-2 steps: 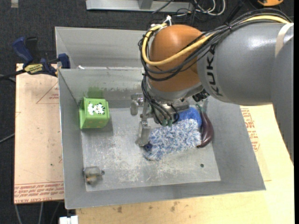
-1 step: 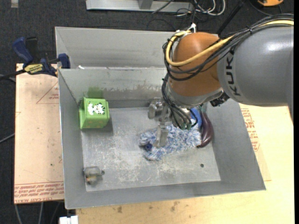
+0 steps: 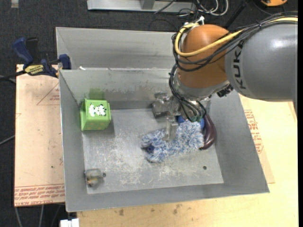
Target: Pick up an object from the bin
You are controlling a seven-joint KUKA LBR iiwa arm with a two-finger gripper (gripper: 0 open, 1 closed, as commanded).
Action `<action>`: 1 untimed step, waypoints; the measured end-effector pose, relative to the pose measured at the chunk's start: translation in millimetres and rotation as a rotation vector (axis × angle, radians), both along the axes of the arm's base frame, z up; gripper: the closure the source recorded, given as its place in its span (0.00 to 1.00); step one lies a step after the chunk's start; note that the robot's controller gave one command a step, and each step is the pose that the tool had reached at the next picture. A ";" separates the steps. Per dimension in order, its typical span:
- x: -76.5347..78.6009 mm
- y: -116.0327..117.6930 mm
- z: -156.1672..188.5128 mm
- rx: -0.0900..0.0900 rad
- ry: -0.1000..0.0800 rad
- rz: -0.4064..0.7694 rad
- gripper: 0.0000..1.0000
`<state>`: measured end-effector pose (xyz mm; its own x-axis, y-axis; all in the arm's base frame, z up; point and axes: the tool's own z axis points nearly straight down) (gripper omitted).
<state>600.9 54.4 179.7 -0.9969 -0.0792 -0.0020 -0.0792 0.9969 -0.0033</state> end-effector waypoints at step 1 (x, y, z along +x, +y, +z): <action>-19.0 -10.5 -41.9 0.005 -0.008 0.126 0.00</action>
Offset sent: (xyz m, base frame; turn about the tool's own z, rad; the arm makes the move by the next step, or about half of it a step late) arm -0.0274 -0.0204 -0.0964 -0.1019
